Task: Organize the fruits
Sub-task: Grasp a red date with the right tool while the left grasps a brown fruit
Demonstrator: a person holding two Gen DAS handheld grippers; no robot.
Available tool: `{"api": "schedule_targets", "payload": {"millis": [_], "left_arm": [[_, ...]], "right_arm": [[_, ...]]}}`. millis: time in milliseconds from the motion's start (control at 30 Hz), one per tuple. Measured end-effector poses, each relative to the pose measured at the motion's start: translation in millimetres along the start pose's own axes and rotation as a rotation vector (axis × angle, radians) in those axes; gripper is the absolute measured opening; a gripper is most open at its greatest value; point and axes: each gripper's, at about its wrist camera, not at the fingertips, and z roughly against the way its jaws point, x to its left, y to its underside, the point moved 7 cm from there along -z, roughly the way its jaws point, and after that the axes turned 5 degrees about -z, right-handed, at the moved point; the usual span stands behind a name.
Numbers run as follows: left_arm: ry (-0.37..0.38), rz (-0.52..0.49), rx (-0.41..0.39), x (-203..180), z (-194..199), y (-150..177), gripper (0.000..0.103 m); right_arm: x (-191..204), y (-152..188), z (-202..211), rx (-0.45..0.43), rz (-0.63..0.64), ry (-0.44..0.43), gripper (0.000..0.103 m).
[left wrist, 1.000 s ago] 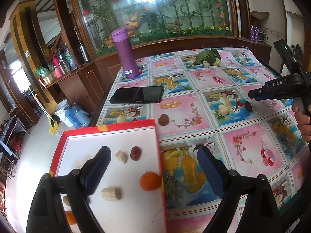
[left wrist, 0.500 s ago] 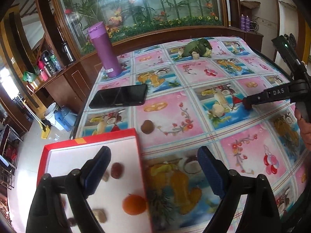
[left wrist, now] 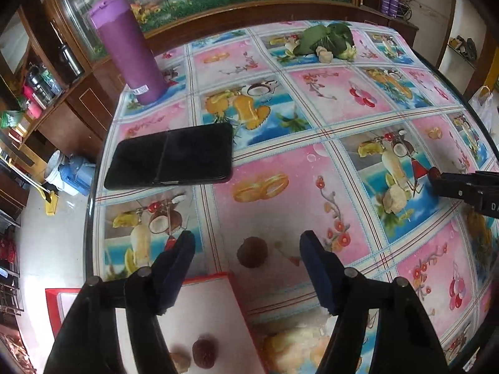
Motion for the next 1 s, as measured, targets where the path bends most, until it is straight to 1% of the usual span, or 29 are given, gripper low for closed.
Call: {"api": "schedule_targets", "payload": {"millis": [67,200,267,433,533,600,633,667,733,800,900,1000], "left_arm": [[0.024,0.011,0.025,-1.3,-8.7,-1.9,0.062],[0.043,0.009,0.066,-4.5,-19.6,-1.7,0.057],[0.051,0.004,0.097,-6.5,-24.7,0.4,0.051],[0.080,0.006,0.138,-8.8,-31.8,5.3,0.049],[0.073,0.005,0.135,-10.2,-31.5,5.7,0.049],[0.087,0.019,0.134,-11.1,-31.1,5.4,0.041],[0.090,0.017,0.142,-12.9,-32.0,6.3,0.034],[0.093,0.013,0.138,-14.9,-31.4,6.8,0.033],[0.097,0.007,0.140,-17.6,-31.1,7.3,0.033],[0.100,0.010,0.140,-19.1,-30.3,8.5,0.033],[0.107,0.013,0.135,-23.2,-28.8,9.8,0.028],[0.107,0.006,0.126,-28.8,-26.6,11.2,0.028]], "right_arm": [[0.9,0.1,-0.4,0.000,0.003,0.000,0.030],[1.2,0.0,-0.4,0.001,0.005,0.001,0.030],[1.3,-0.3,-0.7,0.001,0.006,0.001,0.030],[1.4,-0.6,-1.2,0.002,0.007,0.001,0.030],[1.5,-0.5,-1.1,0.001,0.007,0.001,0.030],[1.6,-0.5,-1.2,0.000,0.009,0.002,0.030],[1.6,-0.5,-1.2,-0.002,0.011,0.005,0.030],[1.9,-0.1,-1.2,-0.002,0.013,0.009,0.028],[1.7,0.1,-1.0,-0.002,0.015,0.013,0.026],[2.0,0.6,-1.6,-0.002,0.019,0.020,0.021],[5.6,2.5,-2.2,-0.005,0.046,0.039,0.018],[9.9,4.7,-2.9,-0.008,0.068,0.048,0.017]]}}
